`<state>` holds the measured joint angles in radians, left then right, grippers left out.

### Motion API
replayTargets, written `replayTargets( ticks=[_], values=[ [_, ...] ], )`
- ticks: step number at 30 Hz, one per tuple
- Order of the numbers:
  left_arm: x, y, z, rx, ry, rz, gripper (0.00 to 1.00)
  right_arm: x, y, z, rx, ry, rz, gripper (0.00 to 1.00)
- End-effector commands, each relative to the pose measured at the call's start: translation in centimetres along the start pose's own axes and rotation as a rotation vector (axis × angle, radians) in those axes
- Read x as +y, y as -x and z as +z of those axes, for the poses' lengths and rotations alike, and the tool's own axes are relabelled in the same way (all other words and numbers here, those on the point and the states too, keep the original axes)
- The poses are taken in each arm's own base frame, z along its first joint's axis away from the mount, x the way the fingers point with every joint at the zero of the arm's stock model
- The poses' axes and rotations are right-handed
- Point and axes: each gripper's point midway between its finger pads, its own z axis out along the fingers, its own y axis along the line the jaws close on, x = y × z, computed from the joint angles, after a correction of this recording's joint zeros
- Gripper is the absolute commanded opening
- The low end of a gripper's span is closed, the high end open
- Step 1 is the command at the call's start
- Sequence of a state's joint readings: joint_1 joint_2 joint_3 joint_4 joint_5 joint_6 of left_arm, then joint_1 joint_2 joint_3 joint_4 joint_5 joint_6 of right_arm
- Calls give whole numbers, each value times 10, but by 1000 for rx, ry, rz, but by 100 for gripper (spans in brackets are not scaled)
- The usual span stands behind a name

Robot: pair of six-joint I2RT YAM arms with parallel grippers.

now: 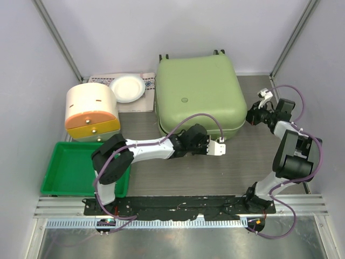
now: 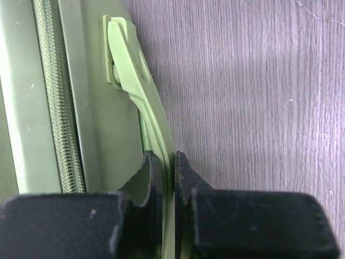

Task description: Open, take out, and arrange the luggage

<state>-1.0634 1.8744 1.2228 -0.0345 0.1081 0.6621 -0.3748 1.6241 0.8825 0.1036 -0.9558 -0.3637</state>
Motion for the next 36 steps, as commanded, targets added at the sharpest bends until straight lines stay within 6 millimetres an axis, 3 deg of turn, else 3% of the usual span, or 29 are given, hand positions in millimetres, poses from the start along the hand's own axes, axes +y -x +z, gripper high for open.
replayTargets(
  ticks=[1,2,5,6,7,8,9,10,11,13,16,17,18,19,20,21,23,24,26,27,29,33,36],
  values=[
    [-63,-6,-12,50,-218,23,0,-35,98,3,-230,-149,-330,3],
    [-60,-5,-14,56,-200,16,0,-37,103,3,-236,-153,-318,15],
    [-47,16,-29,36,-180,5,26,-43,104,-9,-218,-185,-309,38],
    [-47,26,-35,25,-182,6,40,-45,106,-15,-215,-202,-316,41],
    [-49,27,-44,51,-198,6,46,-48,109,-20,-212,-221,-322,44],
    [-37,48,-55,20,-170,17,52,-47,113,-27,-193,-232,-308,48],
    [-33,55,-62,23,-153,-1,59,-51,114,-33,-174,-249,-304,49],
    [-34,56,-70,43,-166,-19,61,-56,114,-39,-148,-276,-310,54],
    [-21,73,-81,16,-142,-31,62,-56,120,-46,-128,-290,-287,57],
    [-17,78,-96,28,-135,-79,68,-67,124,-59,-91,-363,-288,58],
    [-9,95,-123,-34,-111,-149,71,-64,126,-70,-6,-380,-227,60],
    [-4,99,-129,-55,-92,-181,74,-59,131,-75,15,-371,-193,60],
    [13,102,-148,-94,-39,-241,76,-53,134,-77,17,-361,-177,60],
    [24,105,-154,-136,-12,-299,79,-43,134,-75,28,-337,-148,60],
    [34,106,-162,-162,7,-427,82,-36,143,-75,16,-327,-138,60],
    [67,91,-176,-179,73,-535,83,-27,149,-75,8,-321,-145,60],
    [106,85,-194,-237,132,-770,84,-6,159,-65,-7,-290,-158,60],
    [142,55,-209,-234,222,-877,84,2,163,-62,-13,-281,-157,60],
    [171,34,-224,-270,281,-1002,81,32,171,-52,-22,-223,-183,60],
    [191,7,-238,-278,344,-1102,80,41,172,-49,-16,-206,-185,60],
    [198,-22,-240,-267,370,-1205,76,74,169,-36,14,-125,-198,60],
    [202,-65,-242,-299,341,-1400,75,104,158,-22,46,-67,-218,61],
    [207,-89,-234,-313,350,-1468,79,104,147,-20,71,-81,-221,61]
  ],
)
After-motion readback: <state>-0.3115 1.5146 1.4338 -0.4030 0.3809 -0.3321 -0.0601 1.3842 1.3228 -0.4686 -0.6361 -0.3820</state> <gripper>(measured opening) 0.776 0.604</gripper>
